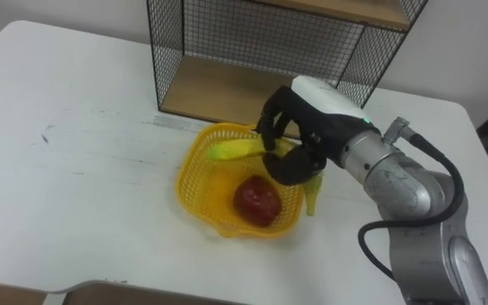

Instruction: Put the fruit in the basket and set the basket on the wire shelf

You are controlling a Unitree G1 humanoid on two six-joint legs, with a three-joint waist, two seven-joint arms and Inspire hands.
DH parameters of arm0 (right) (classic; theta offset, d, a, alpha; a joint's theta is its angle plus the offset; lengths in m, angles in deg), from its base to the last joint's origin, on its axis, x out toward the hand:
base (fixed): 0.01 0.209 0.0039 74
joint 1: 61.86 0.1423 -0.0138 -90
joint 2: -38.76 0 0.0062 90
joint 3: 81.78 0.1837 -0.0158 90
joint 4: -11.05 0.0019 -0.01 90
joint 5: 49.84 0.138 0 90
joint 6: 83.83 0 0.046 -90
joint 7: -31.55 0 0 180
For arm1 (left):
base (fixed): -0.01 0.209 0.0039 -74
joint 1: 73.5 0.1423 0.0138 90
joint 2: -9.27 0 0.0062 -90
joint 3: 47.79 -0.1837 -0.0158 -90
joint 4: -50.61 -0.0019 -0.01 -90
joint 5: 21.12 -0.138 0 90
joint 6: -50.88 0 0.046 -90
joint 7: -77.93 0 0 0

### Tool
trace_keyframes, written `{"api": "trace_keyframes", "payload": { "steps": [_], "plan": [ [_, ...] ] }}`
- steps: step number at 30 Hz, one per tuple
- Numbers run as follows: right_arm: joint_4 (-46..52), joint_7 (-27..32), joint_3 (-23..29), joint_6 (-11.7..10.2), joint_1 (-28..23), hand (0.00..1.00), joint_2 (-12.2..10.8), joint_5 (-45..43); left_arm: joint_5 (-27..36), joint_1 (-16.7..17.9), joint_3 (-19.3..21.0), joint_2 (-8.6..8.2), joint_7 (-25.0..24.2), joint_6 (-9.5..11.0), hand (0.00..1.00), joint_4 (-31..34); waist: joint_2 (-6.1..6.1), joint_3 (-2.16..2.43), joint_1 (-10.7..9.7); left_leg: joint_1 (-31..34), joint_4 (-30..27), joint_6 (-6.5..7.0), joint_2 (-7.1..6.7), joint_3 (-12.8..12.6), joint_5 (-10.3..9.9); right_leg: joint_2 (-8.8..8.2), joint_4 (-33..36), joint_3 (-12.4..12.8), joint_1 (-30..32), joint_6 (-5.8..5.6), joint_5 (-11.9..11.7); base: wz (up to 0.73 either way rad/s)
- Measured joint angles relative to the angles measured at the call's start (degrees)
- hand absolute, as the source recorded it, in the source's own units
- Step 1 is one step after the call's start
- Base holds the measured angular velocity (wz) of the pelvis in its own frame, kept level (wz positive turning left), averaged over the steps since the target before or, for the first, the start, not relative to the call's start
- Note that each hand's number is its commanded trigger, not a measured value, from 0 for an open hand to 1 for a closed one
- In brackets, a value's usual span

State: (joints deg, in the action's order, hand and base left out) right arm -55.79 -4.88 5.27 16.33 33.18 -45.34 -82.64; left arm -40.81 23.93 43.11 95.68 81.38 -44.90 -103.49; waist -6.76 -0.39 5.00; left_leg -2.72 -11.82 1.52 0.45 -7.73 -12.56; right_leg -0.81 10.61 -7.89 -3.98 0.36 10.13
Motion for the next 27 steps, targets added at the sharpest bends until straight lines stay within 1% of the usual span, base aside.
{"api": "trace_keyframes", "payload": {
  "steps": [6, 8, 10, 22, 24, 27],
  "plan": [
    [0.0, 0.0, -0.3, 0.0, 0.0, 0.0, -0.7, 0.0, 0.0, 0.0, 0.0, 0.01, 0.0, 0.0, 0.0, 0.0, -0.08, -0.12, 0.1, 0.0, 0.0, 0.0, 0.01, 0.0, 0.0, 0.01, 0.0, 0.0, 0.0, 0.0, 0.0, 0.0],
    [0.0, 0.0, -0.3, 0.0, 0.0, 0.0, -0.9, 0.0, 0.0, -0.1, 0.0, 0.01, 0.0, 0.0, 0.0, 0.0, -0.32, -0.35, 0.1, 0.1, 0.0, 0.0, 0.01, 0.1, 0.0, 0.02, 0.0, 0.0, 0.1, 0.0, 0.0, 0.0],
    [0.0, 0.0, -0.3, 0.0, 0.0, 0.0, -0.9, 0.0, 0.0, -0.1, 0.0, 0.0, 0.0, 0.0, 0.0, 0.0, -0.44, -0.39, 0.1, 0.1, 0.1, 0.0, 0.01, 0.1, 0.0, 0.02, 0.0, 0.0, 0.1, 0.0, 0.0, 0.0],
    [0.0, 0.0, -0.4, 0.0, 0.0, 0.0, -1.1, 0.0, 0.0, -0.1, 0.0, -0.01, -0.1, 0.0, 0.0, 0.0, -0.4, -0.41, 0.0, 0.1, 0.1, 0.0, 0.01, 0.1, 0.0, 0.02, 0.0, 0.0, 0.2, 0.0, 0.0, 0.0],
    [0.0, 0.0, -0.4, 0.4, 0.0, 0.0, -1.4, 0.1, 0.2, -0.1, 0.0, -0.09, 0.0, -0.1, 0.0, 0.0, -0.36, -0.39, 0.0, 0.1, 0.1, 0.0, 0.01, 0.0, 0.0, 0.02, 0.0, 0.0, 0.1, 0.0, 0.0, 0.0],
    [-0.2, 0.1, -0.3, 1.2, -0.1, 0.0, -2.1, 0.6, 2.3, -0.1, 0.2, -0.14, 0.0, -0.1, 0.0, 0.0, -0.31, -0.37, -0.1, 0.0, 0.2, 0.0, 0.0, 0.0, 0.0, 0.02, -0.1, 0.0, 0.1, 0.0, 0.0, 0.0]
  ]
}}
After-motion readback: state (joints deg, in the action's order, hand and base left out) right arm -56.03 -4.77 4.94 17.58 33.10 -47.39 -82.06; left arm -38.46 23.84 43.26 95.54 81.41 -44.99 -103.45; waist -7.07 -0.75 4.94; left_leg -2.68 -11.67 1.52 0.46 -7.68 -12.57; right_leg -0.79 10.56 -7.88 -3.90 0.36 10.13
